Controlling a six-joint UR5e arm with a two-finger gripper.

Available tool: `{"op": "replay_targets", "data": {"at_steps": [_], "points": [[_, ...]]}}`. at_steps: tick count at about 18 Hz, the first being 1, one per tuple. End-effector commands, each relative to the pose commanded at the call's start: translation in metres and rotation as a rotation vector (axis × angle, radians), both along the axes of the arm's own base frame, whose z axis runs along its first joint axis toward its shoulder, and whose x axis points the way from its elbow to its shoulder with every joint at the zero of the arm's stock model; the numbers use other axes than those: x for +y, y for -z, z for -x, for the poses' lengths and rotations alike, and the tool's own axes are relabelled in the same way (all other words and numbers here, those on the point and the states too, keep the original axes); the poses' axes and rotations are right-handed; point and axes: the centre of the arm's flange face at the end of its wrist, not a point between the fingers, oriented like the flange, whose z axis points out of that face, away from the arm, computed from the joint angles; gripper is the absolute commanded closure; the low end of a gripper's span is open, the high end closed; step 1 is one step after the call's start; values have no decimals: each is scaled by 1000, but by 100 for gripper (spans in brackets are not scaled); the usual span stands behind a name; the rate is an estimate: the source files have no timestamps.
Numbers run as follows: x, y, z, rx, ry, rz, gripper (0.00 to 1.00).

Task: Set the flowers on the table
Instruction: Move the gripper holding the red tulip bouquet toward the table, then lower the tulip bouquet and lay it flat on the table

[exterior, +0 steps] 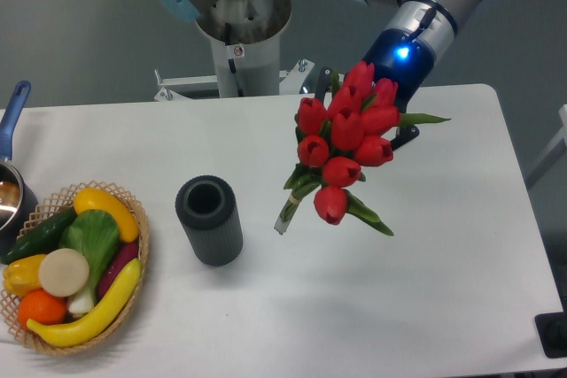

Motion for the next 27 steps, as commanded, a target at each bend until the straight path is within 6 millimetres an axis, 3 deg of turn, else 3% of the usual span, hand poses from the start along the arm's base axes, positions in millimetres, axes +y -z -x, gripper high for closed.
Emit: {"op": "replay_targets", "data": {"at_steps": [7, 15, 27], "points": [[1, 0, -1, 21, -2, 15, 55], [6, 2, 1, 144, -36, 158, 56], [41, 39, -22, 424, 32, 468, 61]]}}
